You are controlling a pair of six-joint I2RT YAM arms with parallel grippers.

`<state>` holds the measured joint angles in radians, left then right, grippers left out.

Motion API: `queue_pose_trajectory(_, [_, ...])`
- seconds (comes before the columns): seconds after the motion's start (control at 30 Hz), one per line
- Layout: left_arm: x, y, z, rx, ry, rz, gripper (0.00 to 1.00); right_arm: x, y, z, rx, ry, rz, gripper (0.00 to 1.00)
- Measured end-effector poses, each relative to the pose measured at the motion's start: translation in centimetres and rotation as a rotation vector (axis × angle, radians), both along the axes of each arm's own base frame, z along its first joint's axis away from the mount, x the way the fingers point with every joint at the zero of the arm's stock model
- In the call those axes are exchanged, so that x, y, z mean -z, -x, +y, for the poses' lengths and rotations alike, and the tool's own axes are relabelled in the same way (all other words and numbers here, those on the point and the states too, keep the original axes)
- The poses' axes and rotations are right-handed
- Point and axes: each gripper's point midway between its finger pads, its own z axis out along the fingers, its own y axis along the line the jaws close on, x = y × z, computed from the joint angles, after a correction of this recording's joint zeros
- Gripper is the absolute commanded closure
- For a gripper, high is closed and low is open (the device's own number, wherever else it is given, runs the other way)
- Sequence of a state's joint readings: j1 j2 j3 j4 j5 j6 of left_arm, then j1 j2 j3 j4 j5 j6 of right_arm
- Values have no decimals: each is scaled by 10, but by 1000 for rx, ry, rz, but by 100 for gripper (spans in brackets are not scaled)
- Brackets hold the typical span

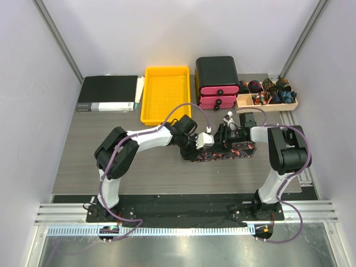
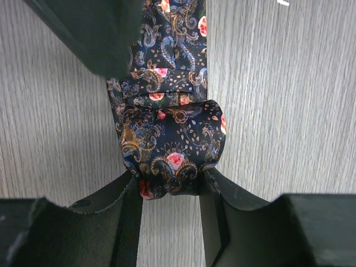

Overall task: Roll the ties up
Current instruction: Roll the tie at the center of the board.

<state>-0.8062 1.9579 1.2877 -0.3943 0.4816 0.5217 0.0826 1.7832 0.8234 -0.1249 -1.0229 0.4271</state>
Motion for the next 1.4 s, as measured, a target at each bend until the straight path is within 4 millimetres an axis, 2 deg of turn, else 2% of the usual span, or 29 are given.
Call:
queue_pose_trajectory(0.27, [0,-1,0,-5,-56,19,67,11,30,22,-22,-31,66,54])
queue_pose_trajectory(0.37, [0,-1,0,-8,-62,20,65,12,34,28,-29,-42,64,74])
queue_pose_trajectory(0.4, [0,-1,0,-9,-63,20,62,12,33,30,-30,-44,60,85])
queue_pose_trajectory(0.5, [1,-2,0,-14,-66,21,52,11,30,32,-26,-54,49,99])
queue_pose_trajectory(0.53, [1,-2,1,-14,-67,20,46,12,29,32,-27,-54,51,99])
queue_pose_trajectory(0.83, [-2,1,6,-26,-18,71,18,27,20,26,-24,-45,79,99])
queue_pose_trajectory(1.03, [-4,0,14,-75,41,83,6,38,21,17,-12,-46,131,99])
queue_pose_trajectory(1.13, [-4,-5,13,-106,82,67,1,39,20,16,-27,-54,128,99])
queue_pose_trajectory(1.3, [-3,-11,5,-130,175,24,0,39,17,16,-46,-56,124,99])
queue_pose_trajectory(1.4, [-6,-13,-4,-119,230,-3,7,39,16,16,-55,-56,124,99])
